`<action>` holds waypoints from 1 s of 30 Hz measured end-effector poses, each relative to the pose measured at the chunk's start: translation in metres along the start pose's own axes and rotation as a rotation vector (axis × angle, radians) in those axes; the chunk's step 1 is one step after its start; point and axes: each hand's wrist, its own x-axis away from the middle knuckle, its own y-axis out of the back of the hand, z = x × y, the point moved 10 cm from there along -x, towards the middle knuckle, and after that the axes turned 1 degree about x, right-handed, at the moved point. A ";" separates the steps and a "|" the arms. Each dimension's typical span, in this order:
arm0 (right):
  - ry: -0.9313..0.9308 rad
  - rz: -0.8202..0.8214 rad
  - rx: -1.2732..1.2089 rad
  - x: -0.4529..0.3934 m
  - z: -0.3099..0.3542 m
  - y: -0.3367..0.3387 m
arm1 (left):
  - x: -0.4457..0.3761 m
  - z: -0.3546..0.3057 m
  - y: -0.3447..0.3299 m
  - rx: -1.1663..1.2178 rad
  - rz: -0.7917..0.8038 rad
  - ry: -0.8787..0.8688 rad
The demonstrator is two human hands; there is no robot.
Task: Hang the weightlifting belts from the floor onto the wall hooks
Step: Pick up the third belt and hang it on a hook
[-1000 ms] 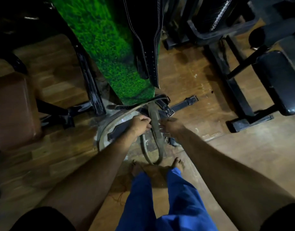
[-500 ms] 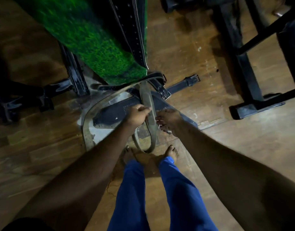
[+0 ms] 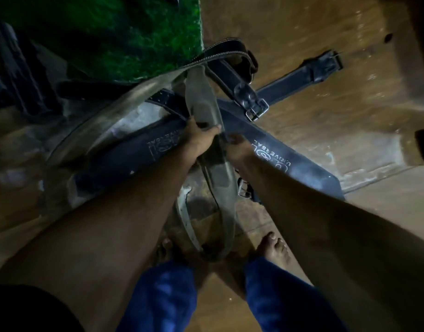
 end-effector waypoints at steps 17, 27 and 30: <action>0.115 0.107 -0.061 0.108 0.030 0.008 | 0.096 -0.038 0.015 0.122 0.131 -0.108; 0.054 0.029 -0.514 0.234 0.107 0.065 | 0.251 -0.137 0.081 0.148 0.178 -0.244; 0.058 -0.014 -0.611 0.279 0.134 0.089 | 0.302 -0.167 0.097 0.061 0.234 -0.276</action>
